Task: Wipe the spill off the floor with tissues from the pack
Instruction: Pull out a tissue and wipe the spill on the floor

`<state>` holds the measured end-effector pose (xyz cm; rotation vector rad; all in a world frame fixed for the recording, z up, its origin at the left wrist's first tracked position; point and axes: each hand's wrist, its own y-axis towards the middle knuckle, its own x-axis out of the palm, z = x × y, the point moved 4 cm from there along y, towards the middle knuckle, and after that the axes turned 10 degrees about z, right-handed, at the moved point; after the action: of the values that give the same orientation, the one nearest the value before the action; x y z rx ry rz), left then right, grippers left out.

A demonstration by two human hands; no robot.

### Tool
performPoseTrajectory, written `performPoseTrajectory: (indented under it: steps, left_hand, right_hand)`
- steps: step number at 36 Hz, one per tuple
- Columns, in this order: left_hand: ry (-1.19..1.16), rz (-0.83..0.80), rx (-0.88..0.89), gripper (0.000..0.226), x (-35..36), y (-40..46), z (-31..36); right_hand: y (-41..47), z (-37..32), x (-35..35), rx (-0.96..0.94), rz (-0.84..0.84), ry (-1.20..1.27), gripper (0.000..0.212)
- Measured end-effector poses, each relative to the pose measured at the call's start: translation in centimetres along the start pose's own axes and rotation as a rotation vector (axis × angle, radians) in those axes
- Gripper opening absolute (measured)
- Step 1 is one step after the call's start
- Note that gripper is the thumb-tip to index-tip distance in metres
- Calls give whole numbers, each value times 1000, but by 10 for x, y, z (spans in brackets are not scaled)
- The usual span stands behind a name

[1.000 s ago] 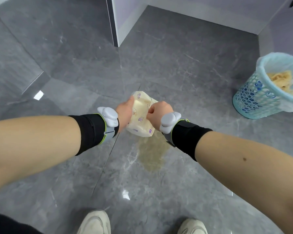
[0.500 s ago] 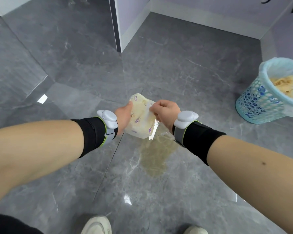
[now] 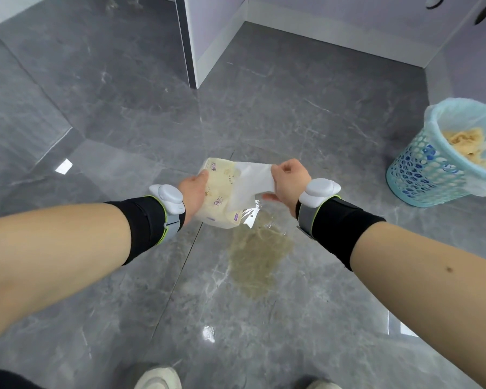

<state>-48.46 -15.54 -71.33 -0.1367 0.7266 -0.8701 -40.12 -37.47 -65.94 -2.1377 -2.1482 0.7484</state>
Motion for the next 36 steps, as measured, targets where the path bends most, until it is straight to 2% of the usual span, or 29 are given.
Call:
performPoseTrajectory:
  steps: [2, 4, 6, 8, 12, 14, 16, 18, 20, 25, 29, 36]
  left_hand:
    - [1, -15, 4, 72, -2, -4, 4]
    - [13, -12, 15, 70, -4, -5, 5]
    - [17, 4, 20, 70, -6, -3, 3]
    - [27, 11, 34, 68, -8, -2, 2]
    - [23, 29, 26, 59, -7, 6, -4]
    - [16, 52, 18, 54, -7, 8, -6]
    - [9, 84, -7, 48, -9, 11, -8]
    - [12, 92, -29, 49, -10, 16, -10]
    - [44, 95, -28, 52, -11, 19, -11]
    - [85, 122, -9, 48, -12, 25, -14]
    - [52, 126, -9, 46, -11, 23, -11]
    - [28, 95, -21, 45, 6, 9, -5]
  right_hand:
    - [-2, 4, 0, 95, -20, -14, 13]
    - [-7, 7, 4, 229, -102, 86, 11]
    - [-5, 10, 7, 240, -161, 67, 17]
    - [-3, 13, 7, 226, -178, 52, 13]
    - [9, 7, 0, 180, -77, -24, 6]
    - [17, 3, -9, 230, 25, 73, 10]
    - [21, -1, -15, 287, 47, 253, 9]
    - [29, -4, -22, 237, 72, 306, 8]
    - [39, -6, -33, 169, 157, 318, 19]
    - [52, -7, -61, -51, 351, -11, 22]
    - [46, 8, -65, -137, 323, -154, 29]
    - [30, 64, -52, -304, 255, -367, 19]
